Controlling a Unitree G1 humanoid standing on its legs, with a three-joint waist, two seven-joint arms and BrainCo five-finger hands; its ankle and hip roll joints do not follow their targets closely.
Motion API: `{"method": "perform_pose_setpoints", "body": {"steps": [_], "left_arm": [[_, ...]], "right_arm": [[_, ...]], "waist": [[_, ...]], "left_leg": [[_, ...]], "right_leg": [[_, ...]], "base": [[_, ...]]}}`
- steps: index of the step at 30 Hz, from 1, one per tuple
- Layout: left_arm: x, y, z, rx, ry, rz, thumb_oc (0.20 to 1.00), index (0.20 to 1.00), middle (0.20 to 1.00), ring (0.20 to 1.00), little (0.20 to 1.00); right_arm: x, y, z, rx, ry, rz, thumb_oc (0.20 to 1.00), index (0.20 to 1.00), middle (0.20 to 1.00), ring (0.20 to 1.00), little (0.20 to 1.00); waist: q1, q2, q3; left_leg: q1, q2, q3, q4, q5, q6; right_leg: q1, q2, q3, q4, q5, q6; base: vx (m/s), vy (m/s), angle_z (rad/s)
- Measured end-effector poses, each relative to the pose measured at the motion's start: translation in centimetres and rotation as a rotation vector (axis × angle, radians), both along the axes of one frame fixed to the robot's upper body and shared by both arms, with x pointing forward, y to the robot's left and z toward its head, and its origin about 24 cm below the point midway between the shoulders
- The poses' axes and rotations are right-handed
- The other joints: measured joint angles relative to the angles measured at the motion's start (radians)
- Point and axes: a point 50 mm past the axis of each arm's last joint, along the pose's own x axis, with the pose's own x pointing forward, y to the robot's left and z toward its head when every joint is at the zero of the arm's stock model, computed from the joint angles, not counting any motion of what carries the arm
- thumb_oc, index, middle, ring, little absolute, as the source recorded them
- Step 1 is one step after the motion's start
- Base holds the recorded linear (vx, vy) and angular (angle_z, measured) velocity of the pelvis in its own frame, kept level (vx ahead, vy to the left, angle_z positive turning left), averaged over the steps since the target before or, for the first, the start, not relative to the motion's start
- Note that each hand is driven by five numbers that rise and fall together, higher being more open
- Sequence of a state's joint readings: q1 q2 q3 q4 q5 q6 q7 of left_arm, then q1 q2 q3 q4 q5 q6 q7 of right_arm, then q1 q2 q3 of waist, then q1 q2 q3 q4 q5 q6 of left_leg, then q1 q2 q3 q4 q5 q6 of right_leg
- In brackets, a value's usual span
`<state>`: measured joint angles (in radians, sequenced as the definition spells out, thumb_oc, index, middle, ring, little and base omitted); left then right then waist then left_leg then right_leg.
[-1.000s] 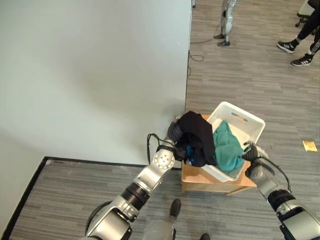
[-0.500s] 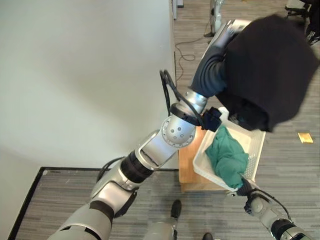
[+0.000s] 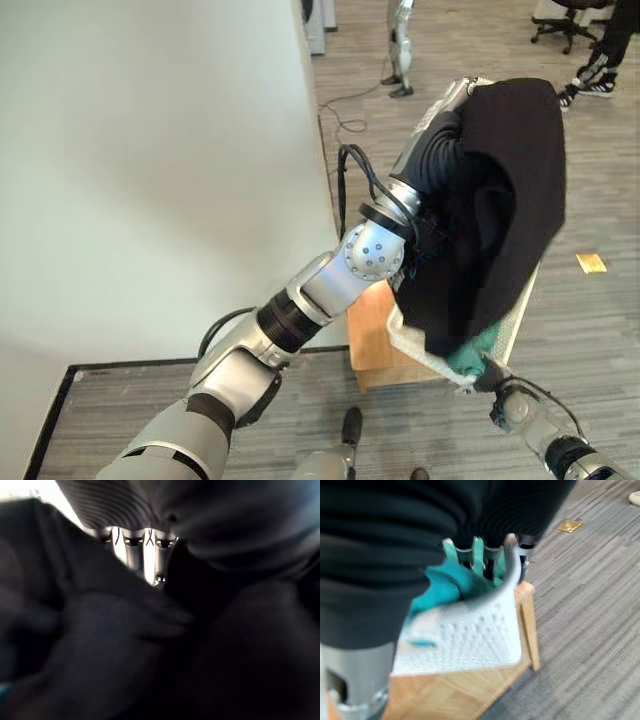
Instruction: Pick up bed clothes into laundry basket.
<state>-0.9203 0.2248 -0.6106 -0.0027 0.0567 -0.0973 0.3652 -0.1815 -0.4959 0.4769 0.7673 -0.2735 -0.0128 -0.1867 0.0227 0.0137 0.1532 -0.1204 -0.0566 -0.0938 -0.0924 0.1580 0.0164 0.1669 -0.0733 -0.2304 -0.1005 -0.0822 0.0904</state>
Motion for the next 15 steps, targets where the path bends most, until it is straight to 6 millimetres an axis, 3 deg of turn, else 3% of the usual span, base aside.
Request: {"method": "perform_pose_setpoints", "body": {"steps": [3,4,6,7,8,9,11,12,15], "left_arm": [[0.5,0.6,0.0,-0.012,0.007,0.044,0.200,0.200,0.200,0.200,0.200],[0.9,0.9,0.0,-0.015,0.017,0.064,0.200,0.200,0.200,0.200,0.200],[0.8,1.0,0.2,-0.023,0.011,0.066,0.200,0.200,0.200,0.200,0.200],[0.8,1.2,0.5,-0.037,0.004,0.069,0.200,0.200,0.200,0.200,0.200],[0.9,1.3,0.6,-0.039,0.003,0.075,0.200,0.200,0.200,0.200,0.200],[1.0,1.4,0.7,-0.038,0.004,0.081,0.200,0.200,0.200,0.200,0.200],[0.9,1.3,0.9,-0.039,-0.004,0.076,0.200,0.200,0.200,0.200,0.200],[0.9,1.1,1.4,-0.041,-0.017,0.070,0.200,0.200,0.200,0.200,0.200],[0.7,0.7,2.0,-0.048,-0.031,0.055,0.200,0.200,0.200,0.200,0.200]], "right_arm": [[1.8,-0.4,3.6,-0.029,-0.141,0.076,1.000,1.000,1.000,1.000,1.000],[3.6,-0.9,6.6,-0.076,-0.241,0.132,1.000,1.000,1.000,1.000,1.000],[5.5,-1.6,10.5,-0.114,-0.387,0.145,1.000,1.000,1.000,1.000,1.000],[7.4,-1.5,14.9,-0.116,-0.564,0.133,1.000,1.000,1.000,1.000,1.000],[8.2,-1.2,17.2,-0.116,-0.654,0.141,1.000,1.000,1.000,1.000,1.000],[9.4,-0.8,20.7,-0.111,-0.805,0.138,1.000,1.000,1.000,1.000,1.000],[10.2,-0.6,23.2,-0.123,-0.887,0.146,1.000,1.000,1.000,1.000,1.000],[10.9,-0.1,25.6,-0.132,-0.961,0.152,1.000,1.000,1.000,1.000,1.000],[11.3,0.4,27.3,-0.139,-1.022,0.160,1.000,1.000,1.000,1.000,1.000]], "waist": [[-0.023,0.004,-0.002],[-0.029,0.009,-0.004],[-0.042,0.016,-0.006],[-0.040,0.020,-0.008],[-0.041,0.024,-0.009],[-0.041,0.027,-0.012],[-0.042,0.029,-0.013],[-0.042,0.029,-0.014],[-0.040,0.029,-0.014]], "left_leg": [[-0.001,0.000,0.006,0.000,0.002,0.002],[0.001,0.001,0.009,0.000,0.002,0.003],[0.001,0.004,0.011,0.000,0.002,0.003],[0.001,0.008,0.023,0.000,-0.001,0.001],[0.000,0.010,0.027,0.000,-0.001,0.000],[0.002,0.012,0.031,0.000,-0.001,0.000],[0.001,0.013,0.031,0.000,-0.001,0.000],[0.001,0.014,0.029,0.000,-0.001,0.000],[0.001,0.015,0.029,0.000,-0.001,0.000]], "right_leg": [[-0.002,-0.002,0.009,0.000,0.002,0.002],[-0.003,-0.002,0.015,0.000,0.003,0.003],[-0.006,-0.003,0.015,0.000,0.003,0.003],[-0.011,-0.001,0.021,0.000,0.004,0.002],[-0.011,0.000,0.027,0.000,0.006,0.000],[-0.015,0.002,0.034,0.000,0.007,0.000],[-0.016,0.003,0.035,0.000,0.007,0.000],[-0.012,0.006,0.035,0.000,0.007,-0.001],[-0.012,0.006,0.034,0.000,0.007,-0.001]], "base": [[0.02,0.003,-0.13],[0.02,0.012,-0.12],[0.01,0.018,-0.05],[0.01,0.019,-0.13],[0.01,0.013,-0.21],[0.02,0.002,-0.14],[0.01,-0.002,-0.03],[0.00,0.000,0.00],[0.00,0.000,0.00]]}}
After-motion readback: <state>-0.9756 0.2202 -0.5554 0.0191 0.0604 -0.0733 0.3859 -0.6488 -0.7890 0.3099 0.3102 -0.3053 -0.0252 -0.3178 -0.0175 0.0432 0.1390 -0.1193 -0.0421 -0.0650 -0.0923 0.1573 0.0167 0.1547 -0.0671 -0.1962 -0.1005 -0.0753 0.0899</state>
